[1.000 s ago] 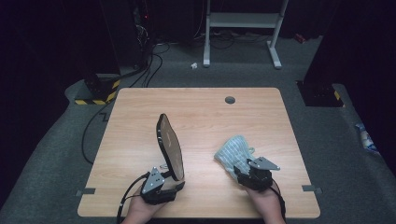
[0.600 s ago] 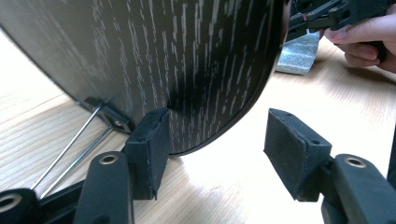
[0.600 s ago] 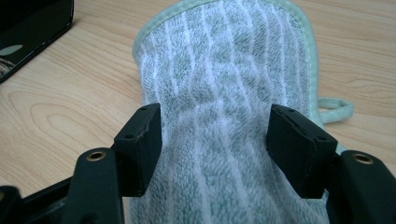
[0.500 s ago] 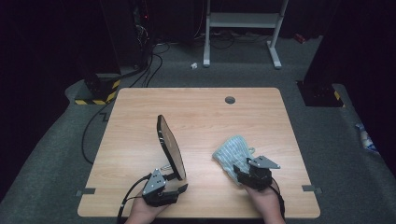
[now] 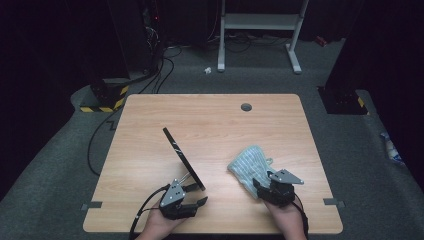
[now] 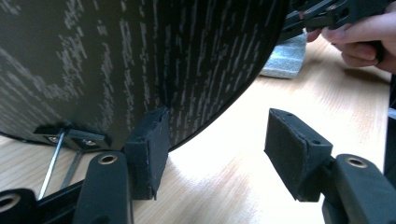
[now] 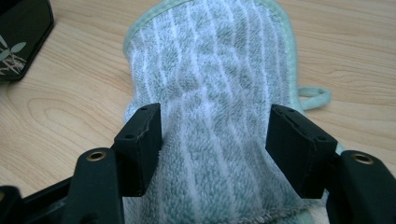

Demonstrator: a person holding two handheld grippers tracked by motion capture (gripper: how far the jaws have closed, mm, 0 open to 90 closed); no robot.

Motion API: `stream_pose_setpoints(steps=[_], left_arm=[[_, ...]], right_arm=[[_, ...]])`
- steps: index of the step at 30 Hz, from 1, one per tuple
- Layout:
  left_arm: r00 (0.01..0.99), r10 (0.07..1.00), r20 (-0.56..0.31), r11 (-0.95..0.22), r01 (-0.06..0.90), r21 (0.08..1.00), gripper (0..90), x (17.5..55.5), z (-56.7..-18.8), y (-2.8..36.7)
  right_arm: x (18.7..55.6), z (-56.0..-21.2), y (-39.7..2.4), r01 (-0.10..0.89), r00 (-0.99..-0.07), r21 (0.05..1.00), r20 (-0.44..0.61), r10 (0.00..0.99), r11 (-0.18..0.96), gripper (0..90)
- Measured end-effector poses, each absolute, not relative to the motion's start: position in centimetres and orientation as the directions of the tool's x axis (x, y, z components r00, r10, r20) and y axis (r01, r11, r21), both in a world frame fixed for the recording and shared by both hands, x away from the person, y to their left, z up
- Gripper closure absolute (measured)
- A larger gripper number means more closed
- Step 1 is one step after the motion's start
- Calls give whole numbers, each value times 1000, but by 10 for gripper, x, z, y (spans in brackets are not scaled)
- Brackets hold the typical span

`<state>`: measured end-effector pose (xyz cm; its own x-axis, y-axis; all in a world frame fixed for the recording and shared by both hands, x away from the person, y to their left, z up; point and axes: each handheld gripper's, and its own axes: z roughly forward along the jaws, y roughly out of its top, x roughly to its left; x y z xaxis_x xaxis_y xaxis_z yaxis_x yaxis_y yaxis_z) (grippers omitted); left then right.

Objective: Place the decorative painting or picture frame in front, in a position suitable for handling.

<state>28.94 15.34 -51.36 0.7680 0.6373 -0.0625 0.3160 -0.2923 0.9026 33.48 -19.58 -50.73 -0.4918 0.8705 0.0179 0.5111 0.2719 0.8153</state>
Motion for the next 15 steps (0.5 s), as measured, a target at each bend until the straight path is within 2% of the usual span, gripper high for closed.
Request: stream_pose_setpoints(steps=[15], left_arm=[[688, 725, -32, -291, 348, 891, 474, 297, -515, 189]], right_arm=[[340, -507, -196, 515, -488, 818, 34, 872, 257, 364]])
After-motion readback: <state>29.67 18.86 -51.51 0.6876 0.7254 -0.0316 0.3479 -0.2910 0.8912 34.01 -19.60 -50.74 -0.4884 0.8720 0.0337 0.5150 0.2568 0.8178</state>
